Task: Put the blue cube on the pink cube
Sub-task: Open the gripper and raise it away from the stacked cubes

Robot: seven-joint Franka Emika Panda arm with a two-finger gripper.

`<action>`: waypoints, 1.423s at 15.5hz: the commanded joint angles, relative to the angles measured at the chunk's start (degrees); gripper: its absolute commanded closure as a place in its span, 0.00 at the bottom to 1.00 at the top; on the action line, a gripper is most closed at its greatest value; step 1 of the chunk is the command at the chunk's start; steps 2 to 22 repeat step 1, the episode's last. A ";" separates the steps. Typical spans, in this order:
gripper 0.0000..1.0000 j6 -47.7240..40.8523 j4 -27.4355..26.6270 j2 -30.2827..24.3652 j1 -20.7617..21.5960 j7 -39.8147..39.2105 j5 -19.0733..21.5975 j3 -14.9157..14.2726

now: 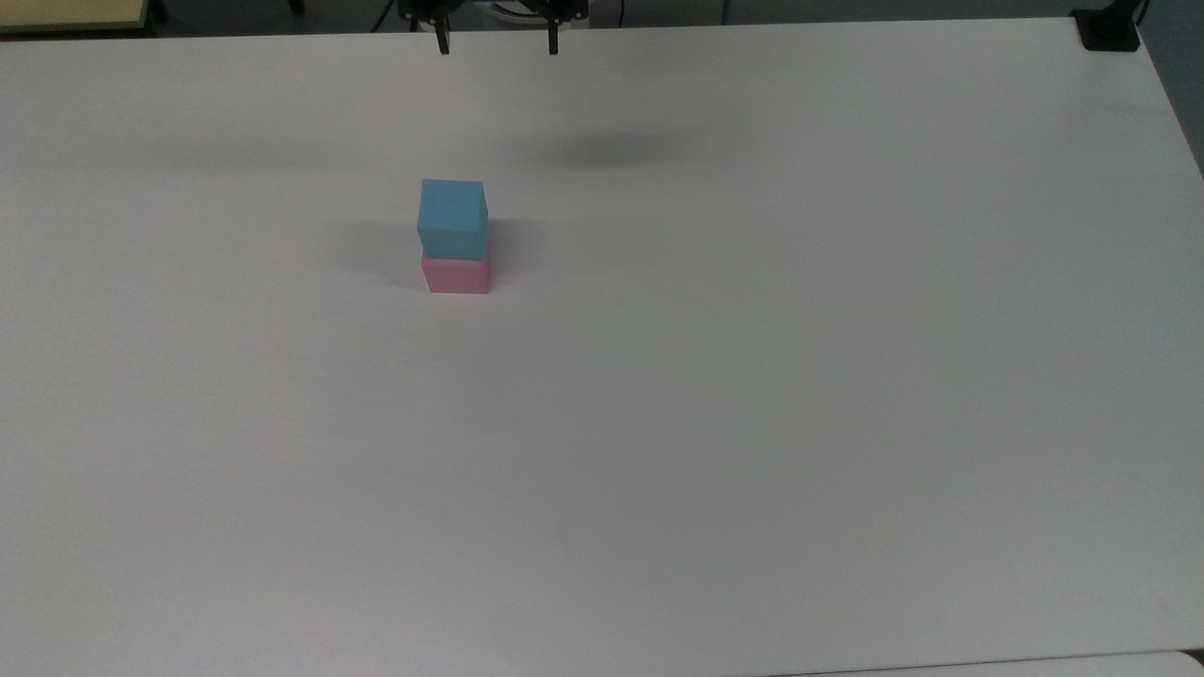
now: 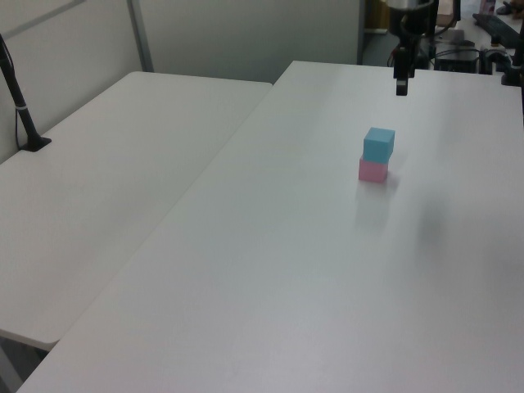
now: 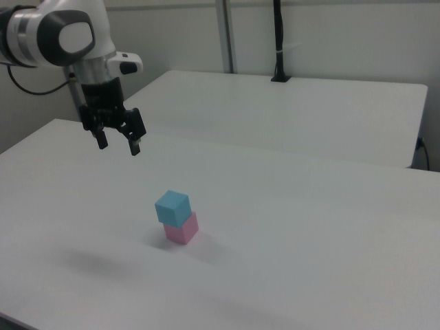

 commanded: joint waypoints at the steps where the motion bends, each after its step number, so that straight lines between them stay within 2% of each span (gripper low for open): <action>1: 0.00 -3.73 4.16 0.91 -6.90 1.25 -0.66 4.62; 22: 0.00 -3.73 4.16 0.91 -6.90 1.25 -0.66 4.62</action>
